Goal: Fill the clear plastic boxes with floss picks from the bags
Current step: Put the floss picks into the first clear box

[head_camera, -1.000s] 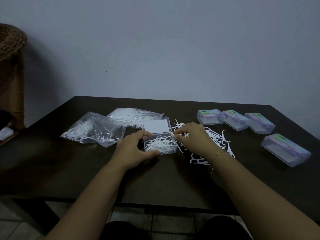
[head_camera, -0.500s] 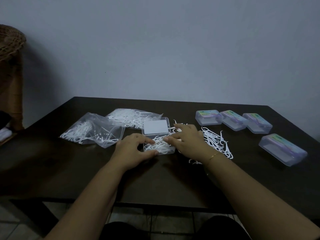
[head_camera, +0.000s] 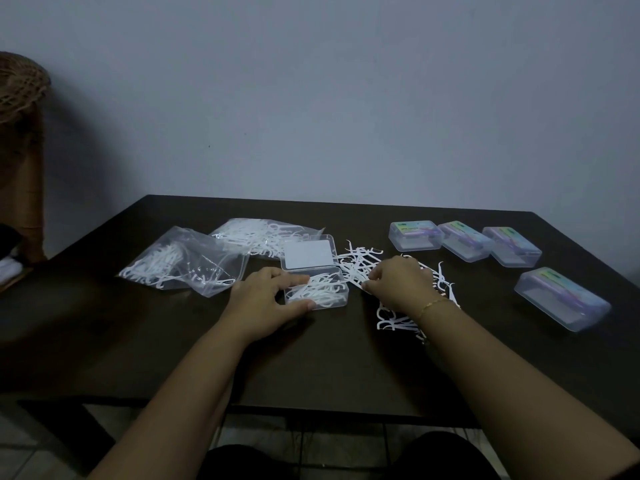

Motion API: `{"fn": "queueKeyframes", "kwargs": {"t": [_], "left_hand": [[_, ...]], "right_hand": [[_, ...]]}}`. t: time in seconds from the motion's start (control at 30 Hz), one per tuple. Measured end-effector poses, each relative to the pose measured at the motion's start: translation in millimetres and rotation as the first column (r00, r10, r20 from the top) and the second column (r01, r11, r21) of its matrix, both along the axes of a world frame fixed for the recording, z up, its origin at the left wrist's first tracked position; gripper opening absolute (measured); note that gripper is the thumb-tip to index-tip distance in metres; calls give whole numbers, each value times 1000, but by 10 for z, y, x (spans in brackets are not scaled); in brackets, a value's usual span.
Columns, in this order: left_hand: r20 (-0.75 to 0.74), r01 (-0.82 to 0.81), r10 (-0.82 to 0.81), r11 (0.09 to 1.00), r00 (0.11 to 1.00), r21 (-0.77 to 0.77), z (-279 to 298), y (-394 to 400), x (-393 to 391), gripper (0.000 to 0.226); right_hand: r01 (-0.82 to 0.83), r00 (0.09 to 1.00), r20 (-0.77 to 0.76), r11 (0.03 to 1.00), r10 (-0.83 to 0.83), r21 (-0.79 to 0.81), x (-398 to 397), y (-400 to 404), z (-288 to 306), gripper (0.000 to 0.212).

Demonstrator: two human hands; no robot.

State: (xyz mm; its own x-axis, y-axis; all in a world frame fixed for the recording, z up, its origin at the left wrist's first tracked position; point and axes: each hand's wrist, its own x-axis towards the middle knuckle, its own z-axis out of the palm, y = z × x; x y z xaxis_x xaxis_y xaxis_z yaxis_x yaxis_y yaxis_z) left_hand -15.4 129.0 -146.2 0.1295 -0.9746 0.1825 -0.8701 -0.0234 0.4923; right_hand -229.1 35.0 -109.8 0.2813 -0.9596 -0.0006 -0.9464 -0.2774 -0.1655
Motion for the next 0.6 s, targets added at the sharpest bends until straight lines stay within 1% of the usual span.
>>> {"fn": "queueKeyframes", "kwargs": {"t": [0.07,0.23,0.3,0.4,0.47,0.5,0.53,0.6], "left_hand": [[0,-1,1,1000,1000,-11,2,-5,-7,53],[-13,-4,3,999,1000,-35,14,6,-10,58],[-36,-9,8,999,999,-48,24,25,-23,60],[-93,-38,33,998,995,-48,32,37,-37,68],[-120,-58,53,998,991,-39,34,35,-40,71],[-130,-68,63,997,990,-34,30,31,-39,72],[-141,-75,71,997,987,-29,26,30,-40,74],[-163,-85,79,996,983,-24,16,33,-38,76]], "right_hand": [[4,1000,-1,1000,-4,-1,0,-14,-4,28],[25,999,-35,998,-27,-63,-36,-28,36,24],[37,999,14,997,-36,-69,-64,-27,54,21],[54,992,115,995,-44,-89,-87,-35,98,27],[45,976,215,997,-30,-67,-86,-40,154,25],[33,953,301,998,-18,-45,-83,-39,184,24],[13,910,414,1000,-5,-18,-79,-32,208,24],[-27,784,621,999,4,27,-70,25,276,22]]}}
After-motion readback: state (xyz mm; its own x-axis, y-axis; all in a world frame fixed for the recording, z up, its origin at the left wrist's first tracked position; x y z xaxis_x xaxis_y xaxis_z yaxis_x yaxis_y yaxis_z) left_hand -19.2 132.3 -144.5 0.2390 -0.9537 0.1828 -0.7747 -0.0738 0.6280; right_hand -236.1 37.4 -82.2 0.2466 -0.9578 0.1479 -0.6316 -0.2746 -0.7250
